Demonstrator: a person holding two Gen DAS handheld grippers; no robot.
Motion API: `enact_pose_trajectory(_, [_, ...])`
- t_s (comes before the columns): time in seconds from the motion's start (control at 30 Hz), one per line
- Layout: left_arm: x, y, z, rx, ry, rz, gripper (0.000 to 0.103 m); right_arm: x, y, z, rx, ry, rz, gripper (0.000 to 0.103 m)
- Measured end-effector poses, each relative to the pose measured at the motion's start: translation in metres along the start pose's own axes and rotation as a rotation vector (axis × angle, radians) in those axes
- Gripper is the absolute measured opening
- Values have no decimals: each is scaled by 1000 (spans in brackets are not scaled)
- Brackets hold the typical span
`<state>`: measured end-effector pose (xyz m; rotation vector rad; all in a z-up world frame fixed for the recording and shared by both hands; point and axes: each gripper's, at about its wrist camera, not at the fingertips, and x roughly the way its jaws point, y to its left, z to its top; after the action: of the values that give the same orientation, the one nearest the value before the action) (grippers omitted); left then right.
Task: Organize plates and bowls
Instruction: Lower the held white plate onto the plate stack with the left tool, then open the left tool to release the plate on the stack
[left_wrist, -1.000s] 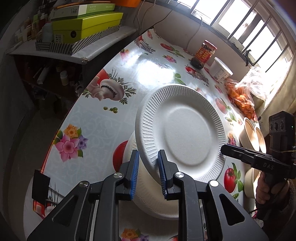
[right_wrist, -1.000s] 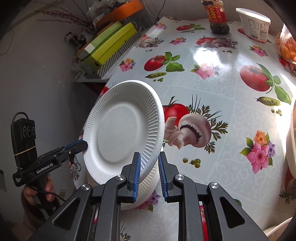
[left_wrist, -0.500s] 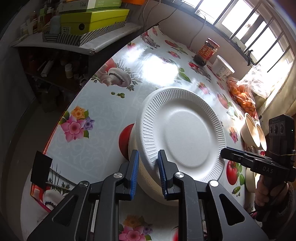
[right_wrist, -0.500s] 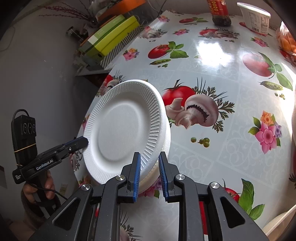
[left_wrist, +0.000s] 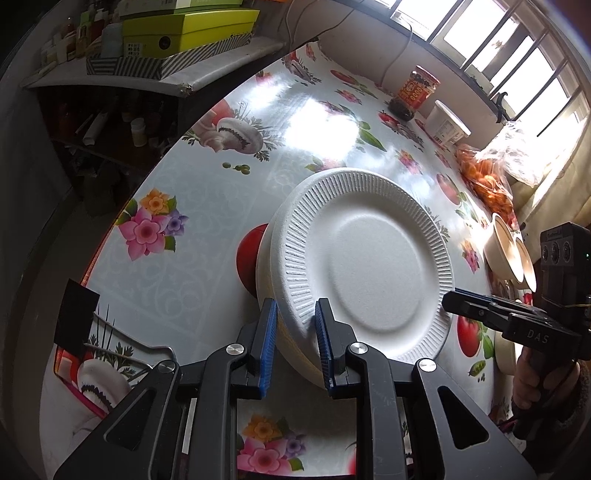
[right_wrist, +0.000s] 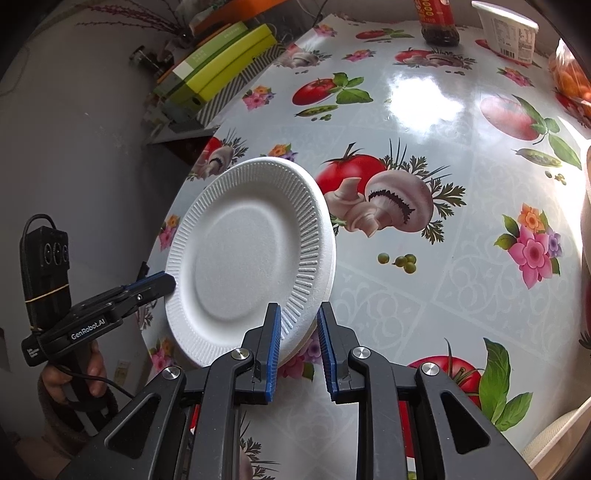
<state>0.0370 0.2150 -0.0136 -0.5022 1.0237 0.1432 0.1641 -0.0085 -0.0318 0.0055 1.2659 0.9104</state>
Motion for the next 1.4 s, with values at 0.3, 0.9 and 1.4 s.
enact_pose_trajectory(0.3, [-1,0,0,-4,-2,5,22,2,0,1,2,2,-7,21])
enact_pose_trajectory(0.9, [-4,-2,-1,9,-14,-3,32,5,1,-1,6,0,-16,34])
enact_pose_trajectory(1.4, [-21,-22,8,38,-62,-4,38,-26,3,-5,-10,-88,-28,40])
